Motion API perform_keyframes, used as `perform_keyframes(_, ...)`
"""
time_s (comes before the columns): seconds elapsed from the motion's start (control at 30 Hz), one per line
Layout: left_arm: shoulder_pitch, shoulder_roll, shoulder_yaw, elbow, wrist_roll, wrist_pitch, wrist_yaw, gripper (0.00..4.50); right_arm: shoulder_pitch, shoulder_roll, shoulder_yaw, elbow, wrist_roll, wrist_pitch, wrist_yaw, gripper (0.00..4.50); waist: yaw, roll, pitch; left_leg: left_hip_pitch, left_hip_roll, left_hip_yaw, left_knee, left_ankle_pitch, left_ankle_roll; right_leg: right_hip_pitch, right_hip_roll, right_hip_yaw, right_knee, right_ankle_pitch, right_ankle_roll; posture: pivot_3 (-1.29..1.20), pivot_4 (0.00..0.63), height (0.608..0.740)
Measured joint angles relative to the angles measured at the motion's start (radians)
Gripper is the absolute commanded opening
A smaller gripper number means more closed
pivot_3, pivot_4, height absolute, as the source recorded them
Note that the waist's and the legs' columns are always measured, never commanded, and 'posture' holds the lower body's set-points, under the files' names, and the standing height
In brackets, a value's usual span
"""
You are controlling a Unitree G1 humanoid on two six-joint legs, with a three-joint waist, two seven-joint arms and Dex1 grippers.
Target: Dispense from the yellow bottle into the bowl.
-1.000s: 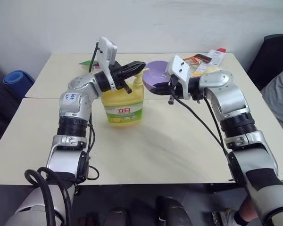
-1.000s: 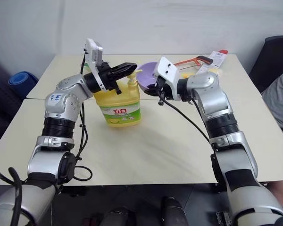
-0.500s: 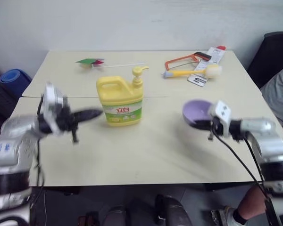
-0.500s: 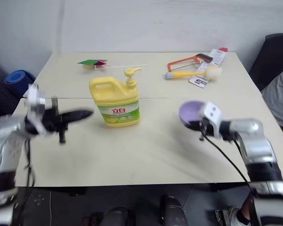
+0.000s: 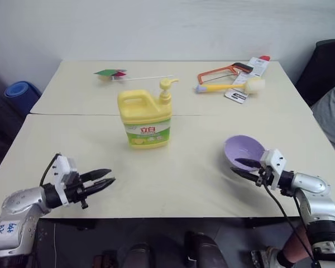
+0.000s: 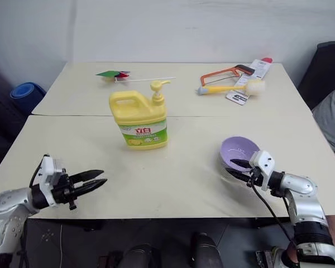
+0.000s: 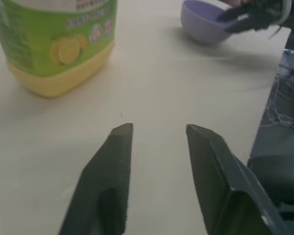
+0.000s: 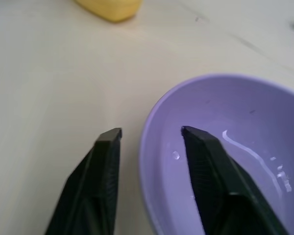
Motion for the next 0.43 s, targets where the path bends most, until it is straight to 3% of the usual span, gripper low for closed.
perform_keyframes(0.13,0.059,-0.016,0.015,0.024,0.054,-0.122,0.025,3.96,0.102,-0.002,-0.037,-0.163,0.093,-0.006,0.035,4.39,0.011,0.000,0.000,0.000,0.001,-0.001,0.000,-0.001,0.000,0.000,-0.004,0.000,0.000,0.000,-0.001,0.00,0.150,0.740)
perform_keyframes(0.2,0.094,-0.020,0.021,0.029,0.077,-0.162,0.040,4.46,0.186,0.001,-0.033,-0.289,0.133,-0.001,0.054,4.50,0.014,0.000,0.000,0.000,0.001,-0.001,0.000,-0.002,0.000,0.000,-0.006,-0.001,-0.001,-0.001,-0.001,0.00,0.150,0.740)
perform_keyframes(0.33,0.147,-0.093,0.016,-0.008,0.129,-0.222,0.140,4.46,0.394,0.022,0.000,-0.504,0.156,-0.016,0.073,4.50,0.018,-0.002,-0.001,0.000,0.000,-0.001,0.000,-0.003,0.002,0.000,-0.009,-0.002,-0.001,0.000,-0.001,0.00,0.150,0.740)
perform_keyframes(0.43,0.193,-0.110,-0.028,-0.034,0.200,-0.317,0.160,4.46,0.489,0.045,0.049,-0.552,0.133,-0.050,0.071,4.50,0.015,-0.003,-0.002,0.003,-0.001,0.002,0.000,-0.004,0.003,0.001,-0.010,0.000,-0.002,0.000,-0.001,0.00,0.150,0.740)
